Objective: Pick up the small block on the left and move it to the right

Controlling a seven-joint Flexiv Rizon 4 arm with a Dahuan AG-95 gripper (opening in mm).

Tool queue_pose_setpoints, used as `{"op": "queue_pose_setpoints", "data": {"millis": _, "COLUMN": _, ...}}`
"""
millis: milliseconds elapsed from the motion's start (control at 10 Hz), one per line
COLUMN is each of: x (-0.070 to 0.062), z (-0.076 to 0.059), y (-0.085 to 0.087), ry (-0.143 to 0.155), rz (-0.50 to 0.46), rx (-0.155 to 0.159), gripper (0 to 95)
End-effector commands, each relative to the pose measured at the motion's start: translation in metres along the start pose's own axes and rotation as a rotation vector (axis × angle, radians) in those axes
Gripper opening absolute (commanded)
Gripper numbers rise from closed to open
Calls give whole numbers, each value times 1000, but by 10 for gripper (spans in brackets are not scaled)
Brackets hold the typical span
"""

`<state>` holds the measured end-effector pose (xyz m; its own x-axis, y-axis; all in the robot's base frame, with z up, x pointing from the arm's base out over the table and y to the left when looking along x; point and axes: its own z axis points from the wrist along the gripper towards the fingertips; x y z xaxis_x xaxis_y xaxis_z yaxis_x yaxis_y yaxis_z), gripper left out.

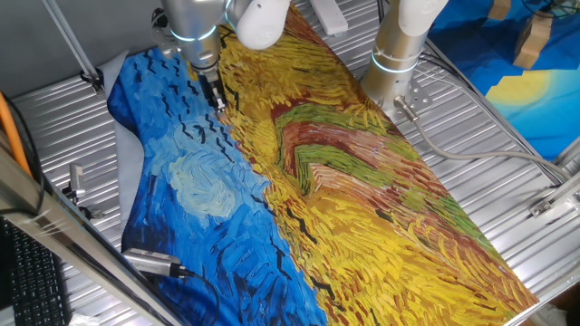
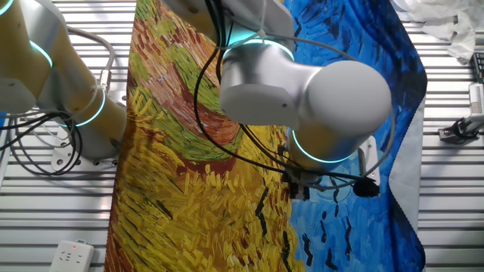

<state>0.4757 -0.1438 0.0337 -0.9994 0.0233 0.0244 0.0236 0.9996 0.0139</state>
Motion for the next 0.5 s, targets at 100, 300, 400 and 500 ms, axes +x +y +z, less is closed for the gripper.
{"op": "queue_pose_setpoints", "data": {"millis": 100, "x": -1, "z": -1, "y": 0, "ry": -3, "rz": -10, "rx": -1, "gripper": 190}}
{"op": "queue_pose_setpoints", "data": {"millis": 300, "x": -3, "z": -1, "y": 0, "ry": -12, "rz": -12, "rx": 1, "gripper": 380}}
{"op": "queue_pose_setpoints", "data": {"millis": 400, "x": -4, "z": -1, "y": 0, "ry": -12, "rz": -10, "rx": 1, "gripper": 190}}
{"op": "queue_pose_setpoints", "data": {"millis": 500, "x": -5, "z": -2, "y": 0, "ry": -11, "rz": -9, "rx": 1, "gripper": 190}}
